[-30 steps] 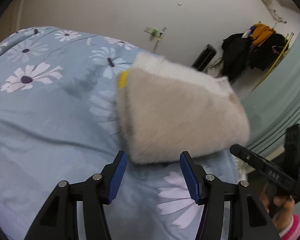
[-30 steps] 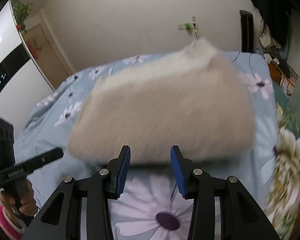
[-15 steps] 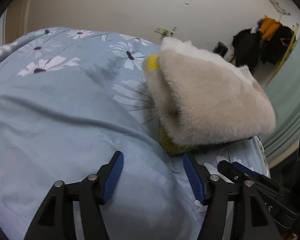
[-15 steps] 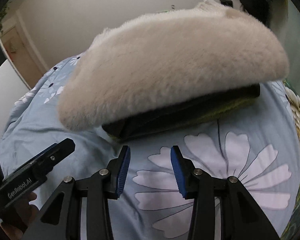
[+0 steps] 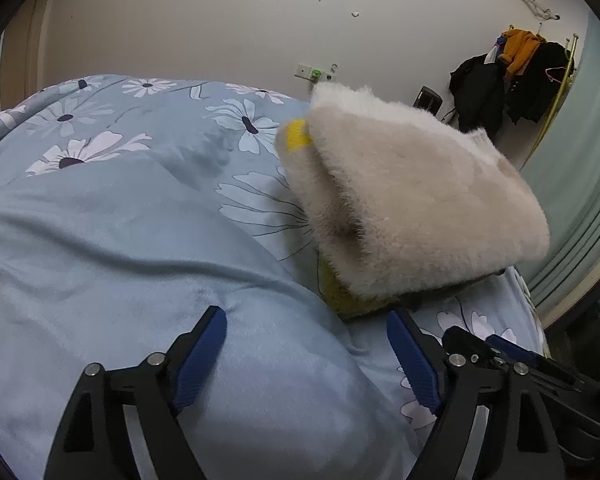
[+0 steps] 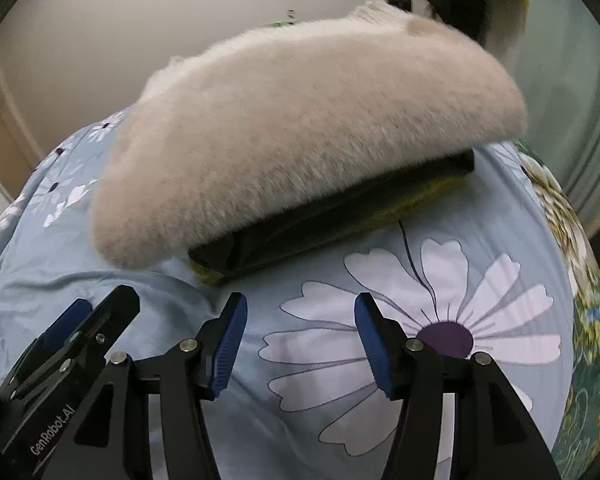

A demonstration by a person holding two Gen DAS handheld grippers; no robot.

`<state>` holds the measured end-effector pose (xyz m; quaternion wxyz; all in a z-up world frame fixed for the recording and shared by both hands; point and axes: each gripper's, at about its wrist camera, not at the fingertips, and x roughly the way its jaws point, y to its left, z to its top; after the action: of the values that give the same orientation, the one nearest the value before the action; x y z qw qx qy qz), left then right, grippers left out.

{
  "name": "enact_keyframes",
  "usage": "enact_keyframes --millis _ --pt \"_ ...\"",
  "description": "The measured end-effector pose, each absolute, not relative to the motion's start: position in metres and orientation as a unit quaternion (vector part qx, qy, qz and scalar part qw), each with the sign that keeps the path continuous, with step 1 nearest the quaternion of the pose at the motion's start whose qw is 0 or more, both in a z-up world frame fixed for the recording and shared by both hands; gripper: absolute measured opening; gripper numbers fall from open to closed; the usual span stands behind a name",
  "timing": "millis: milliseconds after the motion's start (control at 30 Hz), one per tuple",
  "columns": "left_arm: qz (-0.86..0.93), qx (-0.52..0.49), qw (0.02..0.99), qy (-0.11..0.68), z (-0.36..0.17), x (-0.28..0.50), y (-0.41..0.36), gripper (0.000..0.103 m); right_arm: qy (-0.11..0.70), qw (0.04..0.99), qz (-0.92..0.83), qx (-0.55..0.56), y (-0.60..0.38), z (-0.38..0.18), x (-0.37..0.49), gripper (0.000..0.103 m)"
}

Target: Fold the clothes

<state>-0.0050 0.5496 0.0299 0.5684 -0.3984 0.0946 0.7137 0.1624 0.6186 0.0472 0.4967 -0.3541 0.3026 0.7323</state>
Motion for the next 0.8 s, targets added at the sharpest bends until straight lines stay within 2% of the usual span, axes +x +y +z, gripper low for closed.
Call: enact_keyframes --millis 267,433,800 --pt "0.717 -0.383 0.575 0.092 0.025 -0.009 0.551 0.089 0.271 0.539 0.712 -0.359 0.619 0.043 0.149 0.059" --pt "0.717 -0.376 0.581 0.088 0.022 -0.010 0.550 0.090 0.271 0.560 0.699 -0.352 0.620 0.040 0.148 0.069" --pt "0.721 -0.373 0.577 0.091 0.019 -0.009 0.549 0.090 0.247 0.587 0.682 -0.360 0.623 0.043 0.140 0.073"
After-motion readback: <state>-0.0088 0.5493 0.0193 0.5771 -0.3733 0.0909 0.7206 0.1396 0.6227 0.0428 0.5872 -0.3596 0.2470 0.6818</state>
